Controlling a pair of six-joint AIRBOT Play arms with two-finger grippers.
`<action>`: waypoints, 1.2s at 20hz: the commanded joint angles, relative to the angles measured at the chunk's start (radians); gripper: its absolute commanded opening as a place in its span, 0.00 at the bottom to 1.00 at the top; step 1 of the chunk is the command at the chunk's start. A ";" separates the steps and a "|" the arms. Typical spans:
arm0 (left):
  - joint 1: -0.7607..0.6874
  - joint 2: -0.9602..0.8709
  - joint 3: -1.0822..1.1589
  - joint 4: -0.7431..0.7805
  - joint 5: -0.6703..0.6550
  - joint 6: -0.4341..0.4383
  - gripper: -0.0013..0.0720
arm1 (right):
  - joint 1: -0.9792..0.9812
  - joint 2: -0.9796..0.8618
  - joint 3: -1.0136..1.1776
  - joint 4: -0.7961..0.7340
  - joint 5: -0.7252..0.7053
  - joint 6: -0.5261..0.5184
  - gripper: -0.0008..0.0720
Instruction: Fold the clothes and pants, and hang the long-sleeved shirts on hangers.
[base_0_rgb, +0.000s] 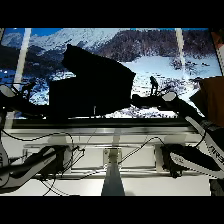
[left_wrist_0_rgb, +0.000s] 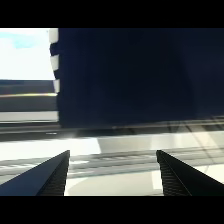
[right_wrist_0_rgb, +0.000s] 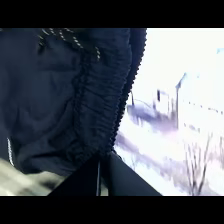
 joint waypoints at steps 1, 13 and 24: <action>0.038 -0.032 -0.003 0.014 0.006 0.011 0.82 | 0.001 0.000 0.026 0.000 -0.035 -0.006 0.04; 0.444 -0.211 -0.003 -0.345 0.006 0.245 0.82 | 0.001 0.000 0.026 -0.002 -0.016 -0.006 0.05; 0.351 -0.394 -0.004 -0.393 0.008 0.332 0.78 | 0.001 0.000 0.026 -0.002 -0.015 -0.006 0.05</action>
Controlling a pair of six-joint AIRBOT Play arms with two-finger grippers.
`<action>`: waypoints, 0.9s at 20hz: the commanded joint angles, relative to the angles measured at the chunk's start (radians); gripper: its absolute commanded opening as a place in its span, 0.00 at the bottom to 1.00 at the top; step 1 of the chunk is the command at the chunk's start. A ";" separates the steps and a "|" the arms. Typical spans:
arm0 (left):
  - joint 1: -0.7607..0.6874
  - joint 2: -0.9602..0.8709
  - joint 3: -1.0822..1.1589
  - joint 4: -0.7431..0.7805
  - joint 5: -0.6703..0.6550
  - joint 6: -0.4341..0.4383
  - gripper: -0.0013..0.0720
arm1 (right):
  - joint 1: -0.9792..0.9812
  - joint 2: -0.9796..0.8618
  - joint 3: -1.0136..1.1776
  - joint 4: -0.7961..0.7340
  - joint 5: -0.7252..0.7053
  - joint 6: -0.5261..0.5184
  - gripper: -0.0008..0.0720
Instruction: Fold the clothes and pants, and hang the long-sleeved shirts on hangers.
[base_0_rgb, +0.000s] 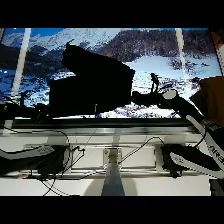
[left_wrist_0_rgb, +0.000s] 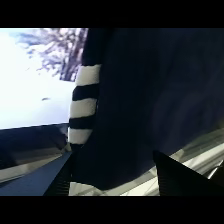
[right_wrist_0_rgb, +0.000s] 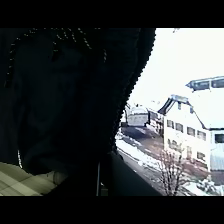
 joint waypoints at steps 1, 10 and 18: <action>-0.027 -0.023 -0.001 -0.003 0.021 0.053 0.71 | 0.001 0.000 0.001 0.000 0.000 0.000 0.05; -0.030 -0.020 0.101 -0.073 -0.046 0.064 0.05 | 0.001 0.004 0.035 -0.002 0.055 -0.112 0.05; -0.033 0.246 0.283 -0.895 -0.097 0.273 0.04 | 0.000 0.152 0.425 -0.008 0.160 -0.287 0.05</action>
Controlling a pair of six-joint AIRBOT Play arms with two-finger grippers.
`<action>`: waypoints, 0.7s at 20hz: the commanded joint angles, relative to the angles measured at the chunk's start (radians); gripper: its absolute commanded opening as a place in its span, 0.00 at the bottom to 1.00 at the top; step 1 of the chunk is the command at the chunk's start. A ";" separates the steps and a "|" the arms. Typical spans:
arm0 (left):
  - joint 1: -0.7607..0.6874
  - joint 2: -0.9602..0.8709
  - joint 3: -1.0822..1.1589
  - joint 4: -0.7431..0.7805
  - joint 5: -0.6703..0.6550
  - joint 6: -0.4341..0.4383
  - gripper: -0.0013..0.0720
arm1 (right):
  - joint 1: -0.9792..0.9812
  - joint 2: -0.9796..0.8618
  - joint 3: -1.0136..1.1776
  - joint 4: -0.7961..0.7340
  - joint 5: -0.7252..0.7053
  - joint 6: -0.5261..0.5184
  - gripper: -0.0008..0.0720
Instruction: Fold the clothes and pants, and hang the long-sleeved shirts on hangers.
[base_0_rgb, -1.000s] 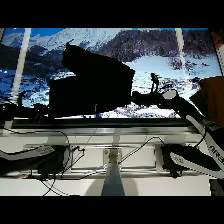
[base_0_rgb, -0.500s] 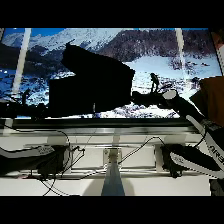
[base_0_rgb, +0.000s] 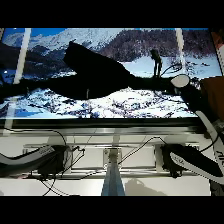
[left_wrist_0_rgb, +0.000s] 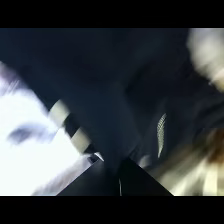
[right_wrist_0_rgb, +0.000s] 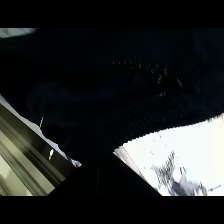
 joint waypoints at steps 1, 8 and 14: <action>-0.001 0.163 0.109 -0.382 0.038 0.061 0.04 | 0.000 0.072 0.208 -0.002 0.014 -0.047 0.05; 0.001 0.592 0.280 -0.480 0.526 0.078 0.04 | 0.001 0.210 0.560 0.014 0.021 -0.044 0.05; 0.001 0.884 0.280 -0.475 0.919 0.257 0.05 | 0.001 0.328 0.614 0.121 0.056 -0.042 0.05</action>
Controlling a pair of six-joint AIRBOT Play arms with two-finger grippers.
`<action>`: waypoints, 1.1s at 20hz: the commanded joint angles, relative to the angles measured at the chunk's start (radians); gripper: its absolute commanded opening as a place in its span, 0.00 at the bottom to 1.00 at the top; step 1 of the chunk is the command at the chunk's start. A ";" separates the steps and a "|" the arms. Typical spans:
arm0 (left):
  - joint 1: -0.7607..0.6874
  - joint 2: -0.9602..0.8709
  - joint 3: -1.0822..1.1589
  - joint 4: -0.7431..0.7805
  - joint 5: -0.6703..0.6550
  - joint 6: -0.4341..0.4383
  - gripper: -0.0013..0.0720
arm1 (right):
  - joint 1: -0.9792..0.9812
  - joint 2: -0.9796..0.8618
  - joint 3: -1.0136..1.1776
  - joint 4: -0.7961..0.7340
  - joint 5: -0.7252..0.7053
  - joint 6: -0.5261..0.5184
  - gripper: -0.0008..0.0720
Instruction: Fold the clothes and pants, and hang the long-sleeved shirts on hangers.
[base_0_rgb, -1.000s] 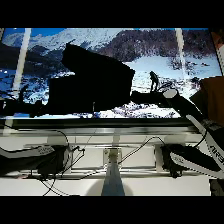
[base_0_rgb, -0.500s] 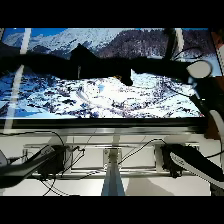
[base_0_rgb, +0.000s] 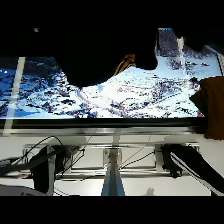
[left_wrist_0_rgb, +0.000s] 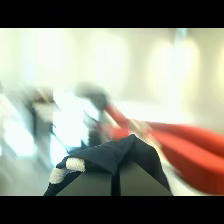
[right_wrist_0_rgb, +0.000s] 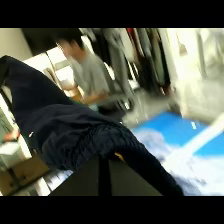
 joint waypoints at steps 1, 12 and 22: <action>0.001 0.137 0.007 -0.005 0.193 0.088 0.05 | 0.001 0.056 0.028 0.058 0.041 0.011 0.05; -0.206 -0.370 -0.054 0.533 -0.306 -0.227 0.04 | 0.001 -0.200 -0.221 -0.323 0.044 0.554 0.04; -0.684 -0.833 -0.071 0.763 0.058 -0.369 0.04 | -0.114 -0.569 -0.348 -0.320 -0.263 0.583 0.05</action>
